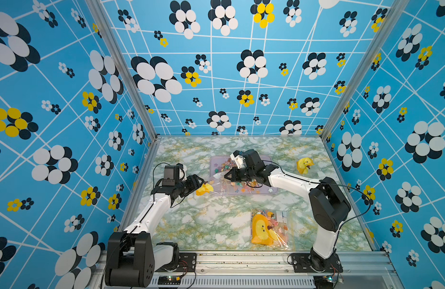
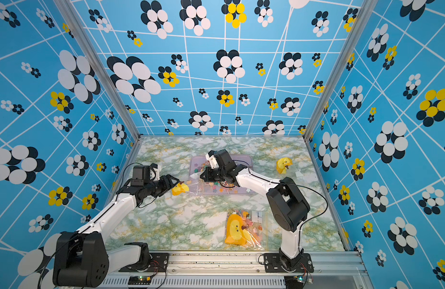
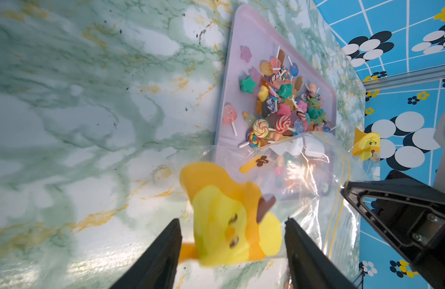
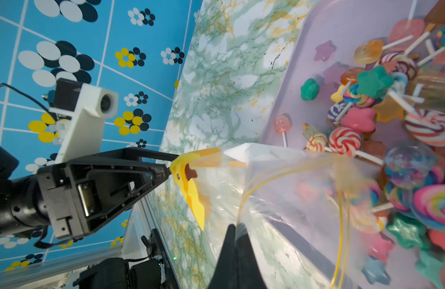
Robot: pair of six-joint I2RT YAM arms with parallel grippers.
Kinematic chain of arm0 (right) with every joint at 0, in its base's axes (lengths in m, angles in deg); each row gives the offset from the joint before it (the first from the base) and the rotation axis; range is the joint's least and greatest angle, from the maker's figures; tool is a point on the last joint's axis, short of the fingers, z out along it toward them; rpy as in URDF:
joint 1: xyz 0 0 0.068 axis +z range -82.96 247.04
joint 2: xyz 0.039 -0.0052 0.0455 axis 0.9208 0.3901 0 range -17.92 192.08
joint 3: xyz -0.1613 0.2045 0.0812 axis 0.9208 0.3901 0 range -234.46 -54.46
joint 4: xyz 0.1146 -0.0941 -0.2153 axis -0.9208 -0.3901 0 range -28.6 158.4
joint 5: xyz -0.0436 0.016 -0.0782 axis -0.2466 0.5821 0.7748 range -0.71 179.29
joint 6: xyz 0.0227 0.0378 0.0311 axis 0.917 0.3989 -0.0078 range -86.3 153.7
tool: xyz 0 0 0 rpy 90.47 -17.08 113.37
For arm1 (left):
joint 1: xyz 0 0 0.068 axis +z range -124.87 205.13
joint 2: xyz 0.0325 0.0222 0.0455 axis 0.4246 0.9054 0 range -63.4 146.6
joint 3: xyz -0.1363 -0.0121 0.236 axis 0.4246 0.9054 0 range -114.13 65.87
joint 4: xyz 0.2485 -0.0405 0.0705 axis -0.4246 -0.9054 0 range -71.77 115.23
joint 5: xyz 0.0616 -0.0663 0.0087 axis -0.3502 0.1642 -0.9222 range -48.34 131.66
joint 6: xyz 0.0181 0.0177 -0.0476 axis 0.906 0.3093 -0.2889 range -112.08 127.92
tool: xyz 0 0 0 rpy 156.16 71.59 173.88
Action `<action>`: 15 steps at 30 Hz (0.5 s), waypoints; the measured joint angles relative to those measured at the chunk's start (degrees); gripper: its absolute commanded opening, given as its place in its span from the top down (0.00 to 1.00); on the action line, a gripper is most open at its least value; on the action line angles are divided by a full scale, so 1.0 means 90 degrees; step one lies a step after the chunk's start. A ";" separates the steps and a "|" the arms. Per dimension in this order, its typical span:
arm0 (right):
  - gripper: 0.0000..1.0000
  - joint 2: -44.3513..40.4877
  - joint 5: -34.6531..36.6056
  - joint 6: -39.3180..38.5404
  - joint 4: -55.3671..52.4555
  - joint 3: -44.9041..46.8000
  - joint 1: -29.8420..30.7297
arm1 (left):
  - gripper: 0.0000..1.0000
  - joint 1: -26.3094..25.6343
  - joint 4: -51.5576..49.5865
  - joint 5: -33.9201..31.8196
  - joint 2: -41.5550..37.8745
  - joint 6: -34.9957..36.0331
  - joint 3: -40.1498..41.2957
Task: Pour candies out of the ziploc bag
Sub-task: Place the ziploc bag in the ziploc bag.
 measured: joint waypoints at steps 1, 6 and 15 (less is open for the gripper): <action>1.00 -0.0046 0.0024 -0.0056 -0.0053 0.0046 0.0012 | 0.32 0.0041 0.0051 0.0027 0.0000 -0.0036 0.0058; 1.00 -0.0202 0.0104 -0.0265 -0.0333 0.0177 0.0012 | 0.32 0.0219 0.0469 0.0063 0.0000 -0.0306 0.0352; 0.96 -0.0219 0.0148 -0.0369 -0.0449 0.0182 0.0153 | 0.44 0.0085 0.1647 0.0512 0.0318 -0.0954 0.1129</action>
